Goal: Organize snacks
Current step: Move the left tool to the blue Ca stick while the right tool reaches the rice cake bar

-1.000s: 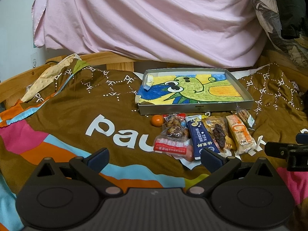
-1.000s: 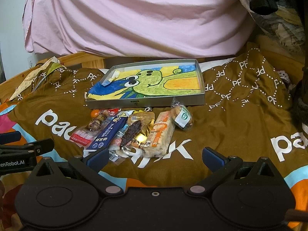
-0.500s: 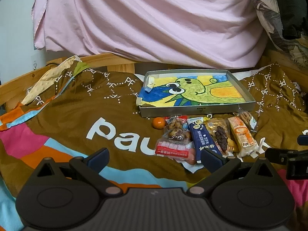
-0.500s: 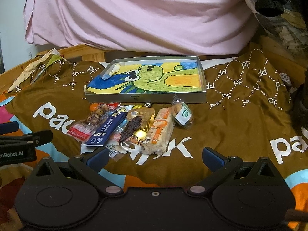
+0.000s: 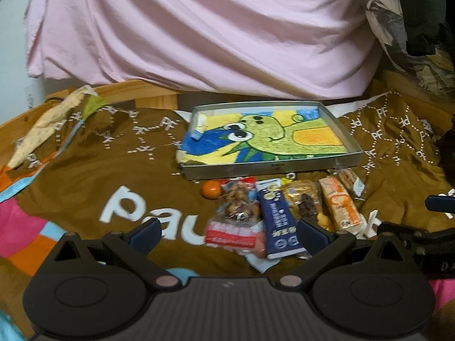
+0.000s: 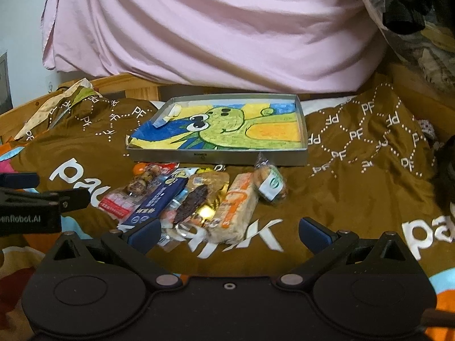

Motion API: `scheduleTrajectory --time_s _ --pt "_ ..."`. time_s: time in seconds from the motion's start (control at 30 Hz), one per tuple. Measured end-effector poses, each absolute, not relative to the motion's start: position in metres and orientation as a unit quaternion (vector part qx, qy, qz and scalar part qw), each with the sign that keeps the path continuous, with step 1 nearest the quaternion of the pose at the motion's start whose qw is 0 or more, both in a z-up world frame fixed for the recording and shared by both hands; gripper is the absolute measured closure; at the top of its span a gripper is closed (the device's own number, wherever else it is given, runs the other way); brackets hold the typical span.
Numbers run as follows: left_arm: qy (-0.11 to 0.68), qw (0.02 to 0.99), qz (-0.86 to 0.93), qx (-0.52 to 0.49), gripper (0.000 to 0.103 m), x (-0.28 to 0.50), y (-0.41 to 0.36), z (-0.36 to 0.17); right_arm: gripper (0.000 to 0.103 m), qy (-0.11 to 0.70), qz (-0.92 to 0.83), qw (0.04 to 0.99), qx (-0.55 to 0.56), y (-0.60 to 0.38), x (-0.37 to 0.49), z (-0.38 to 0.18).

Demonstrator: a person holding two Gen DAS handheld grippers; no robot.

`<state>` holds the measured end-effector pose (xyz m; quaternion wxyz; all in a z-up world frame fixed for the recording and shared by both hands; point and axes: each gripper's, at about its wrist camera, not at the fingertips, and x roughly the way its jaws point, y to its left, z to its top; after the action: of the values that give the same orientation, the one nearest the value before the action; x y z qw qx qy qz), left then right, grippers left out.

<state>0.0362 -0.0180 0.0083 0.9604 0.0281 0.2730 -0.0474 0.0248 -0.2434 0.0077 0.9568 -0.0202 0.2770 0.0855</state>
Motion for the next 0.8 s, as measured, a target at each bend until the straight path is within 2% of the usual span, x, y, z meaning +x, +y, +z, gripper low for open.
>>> scheduleTrajectory --time_s 0.4,0.63,0.8 --pt "0.301 0.945 -0.12 0.055 0.0 0.098 -0.062 -0.008 0.001 0.268 0.093 0.958 -0.053 -0.285 0.057 0.008" --pt "0.333 0.93 -0.146 0.05 0.001 0.12 -0.077 -0.014 0.001 0.292 0.111 0.95 0.008 -0.29 0.073 -0.017" --pt "0.361 0.921 -0.146 0.026 0.008 0.133 -0.075 -0.017 0.001 0.299 0.136 0.944 -0.007 -0.275 0.084 -0.026"
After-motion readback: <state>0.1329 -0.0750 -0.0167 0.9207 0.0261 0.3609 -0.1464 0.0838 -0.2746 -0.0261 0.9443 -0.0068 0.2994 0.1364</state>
